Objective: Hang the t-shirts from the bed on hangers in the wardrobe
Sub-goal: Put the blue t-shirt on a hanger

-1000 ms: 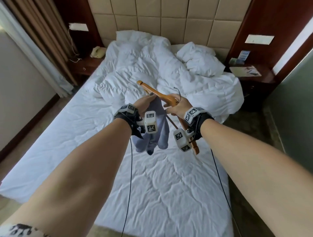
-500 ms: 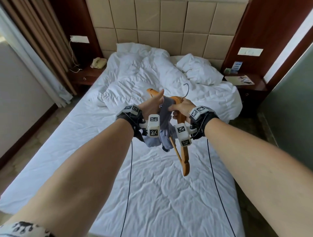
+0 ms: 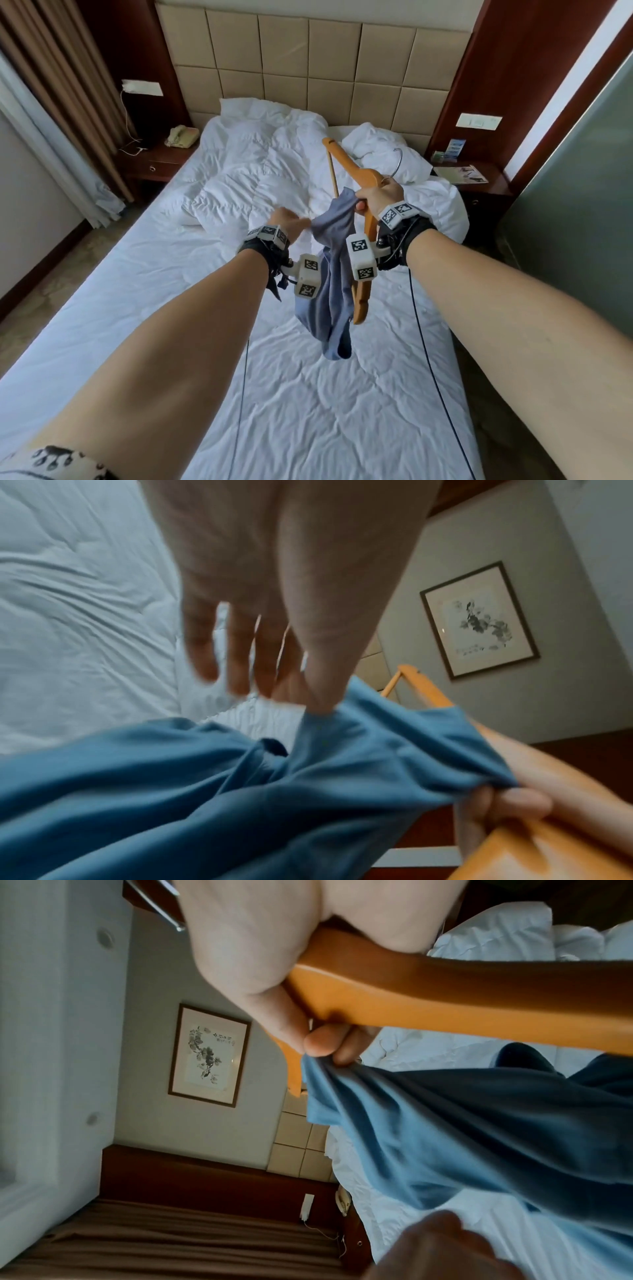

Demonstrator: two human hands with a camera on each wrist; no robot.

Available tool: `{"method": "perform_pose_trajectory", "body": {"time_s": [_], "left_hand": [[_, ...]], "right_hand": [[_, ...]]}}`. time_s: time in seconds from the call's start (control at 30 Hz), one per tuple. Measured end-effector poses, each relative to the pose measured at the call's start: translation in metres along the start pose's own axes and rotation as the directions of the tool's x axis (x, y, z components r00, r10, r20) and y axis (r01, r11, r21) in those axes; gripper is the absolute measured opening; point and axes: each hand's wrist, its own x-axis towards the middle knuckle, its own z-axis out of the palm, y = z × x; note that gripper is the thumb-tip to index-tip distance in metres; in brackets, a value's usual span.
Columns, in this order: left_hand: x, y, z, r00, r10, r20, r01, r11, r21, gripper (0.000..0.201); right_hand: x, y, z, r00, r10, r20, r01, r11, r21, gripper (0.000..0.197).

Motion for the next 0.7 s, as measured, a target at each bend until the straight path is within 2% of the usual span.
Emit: {"method": "perform_pose_trajectory", "body": {"time_s": [0.03,0.1,0.13,0.17,0.2,0.27,0.3,0.37,0.43,0.53,0.7], "left_hand": [[-0.002,-0.003,0.002,0.991,-0.073,0.114,0.066,0.996,0.064,0.012],[-0.006,-0.008,0.008,0.922,-0.145,0.36,0.082,0.979,0.184,0.026],[-0.005,-0.01,0.014,0.903,-0.151,0.403,0.08,0.979,0.187,0.038],[-0.006,-0.008,0.021,0.909,-0.128,0.397,0.079,0.987,0.137,0.04],[-0.006,-0.006,0.029,0.93,-0.093,0.355,0.067,0.994,0.085,0.035],[-0.004,0.001,0.04,0.977,-0.01,0.214,-0.008,0.996,0.086,0.023],[-0.002,0.004,0.043,0.985,0.022,0.169,-0.038,0.995,0.09,0.017],[0.0,0.011,0.044,0.989,0.031,0.147,-0.038,0.998,0.041,0.01],[0.003,0.02,0.038,0.991,0.009,0.137,-0.002,0.999,-0.047,0.014],[0.009,0.034,0.027,0.997,0.004,0.077,0.009,0.987,-0.162,0.025],[0.015,0.058,0.012,0.999,0.028,0.038,-0.014,0.944,-0.331,0.016]], "right_hand": [[0.002,-0.002,-0.001,1.0,0.002,0.004,-0.002,1.0,0.025,0.03],[0.005,-0.006,-0.001,1.0,0.003,0.025,-0.003,0.999,0.032,0.025],[0.006,-0.008,-0.001,0.999,-0.001,0.044,0.0,1.0,0.018,0.026],[0.006,-0.011,0.0,0.998,-0.007,0.069,0.007,1.0,-0.001,0.029],[0.006,-0.013,0.002,0.995,-0.019,0.096,0.021,0.999,-0.025,0.032],[0.004,-0.019,0.004,0.988,-0.052,0.146,0.064,0.995,-0.081,0.032],[0.004,-0.022,0.005,0.984,-0.068,0.163,0.086,0.991,-0.106,0.028],[0.007,-0.026,0.001,0.98,-0.108,0.169,0.133,0.981,-0.142,0.022],[0.011,-0.028,-0.004,0.971,-0.163,0.173,0.197,0.96,-0.201,0.023],[0.014,-0.021,-0.008,0.947,-0.186,0.263,0.26,0.923,-0.285,0.043],[0.006,-0.012,-0.007,0.891,-0.149,0.429,0.316,0.882,-0.35,0.06]]}}
